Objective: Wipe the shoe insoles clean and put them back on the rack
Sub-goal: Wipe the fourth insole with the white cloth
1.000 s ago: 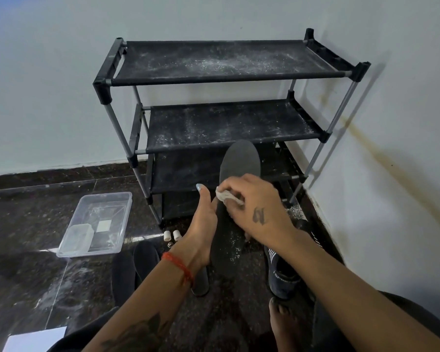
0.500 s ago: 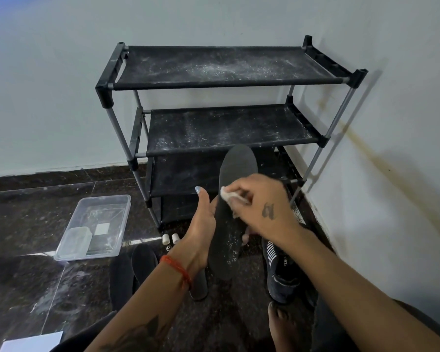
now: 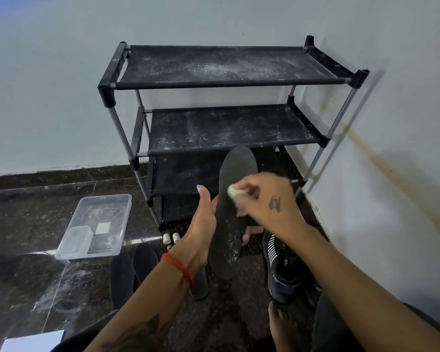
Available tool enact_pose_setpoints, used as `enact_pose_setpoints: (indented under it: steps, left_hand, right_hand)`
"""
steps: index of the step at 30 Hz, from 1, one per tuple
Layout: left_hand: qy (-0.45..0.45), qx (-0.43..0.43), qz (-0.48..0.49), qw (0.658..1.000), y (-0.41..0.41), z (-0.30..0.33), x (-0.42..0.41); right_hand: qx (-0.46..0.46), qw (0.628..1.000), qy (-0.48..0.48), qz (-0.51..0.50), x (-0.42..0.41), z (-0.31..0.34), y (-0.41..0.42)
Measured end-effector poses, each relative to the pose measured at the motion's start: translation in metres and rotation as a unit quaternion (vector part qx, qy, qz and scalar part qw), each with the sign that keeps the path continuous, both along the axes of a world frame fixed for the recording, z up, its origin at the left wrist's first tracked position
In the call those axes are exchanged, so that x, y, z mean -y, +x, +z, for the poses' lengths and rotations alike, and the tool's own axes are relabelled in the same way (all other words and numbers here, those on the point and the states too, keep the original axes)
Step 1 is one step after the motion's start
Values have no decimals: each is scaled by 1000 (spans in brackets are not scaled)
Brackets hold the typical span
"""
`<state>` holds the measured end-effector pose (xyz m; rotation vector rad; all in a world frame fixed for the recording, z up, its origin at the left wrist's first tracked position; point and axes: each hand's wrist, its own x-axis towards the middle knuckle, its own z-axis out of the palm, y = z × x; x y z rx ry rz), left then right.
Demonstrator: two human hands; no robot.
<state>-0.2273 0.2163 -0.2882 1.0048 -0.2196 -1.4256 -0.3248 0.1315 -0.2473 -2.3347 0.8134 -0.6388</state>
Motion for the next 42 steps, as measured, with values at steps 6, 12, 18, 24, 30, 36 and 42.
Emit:
enact_pose_setpoints:
  steps: [6, 12, 18, 24, 30, 36, 42]
  left_hand:
    - [71, 60, 51, 994, 10, -4, -2]
    - [8, -15, 26, 1000, 0, 0, -2]
    - [15, -5, 50, 999, 7, -3, 0]
    - [55, 2, 82, 995, 10, -6, -2]
    - [87, -34, 35, 995, -2, 7, -1]
    - [79, -65, 68, 992, 3, 8, -3]
    - [74, -70, 66, 993, 7, 7, -6]
  right_hand:
    - [2, 996, -7, 91, -31, -13, 9]
    - [-97, 990, -96, -40, 10, -12, -6]
    - [45, 996, 75, 15, -12, -1, -4]
    - [-18, 996, -24, 82, -35, -17, 5]
    - [-99, 988, -111, -30, 4, -11, -8]
    - [13, 1000, 17, 4, -5, 0, -11]
    - [-13, 995, 43, 88, -40, -13, 3]
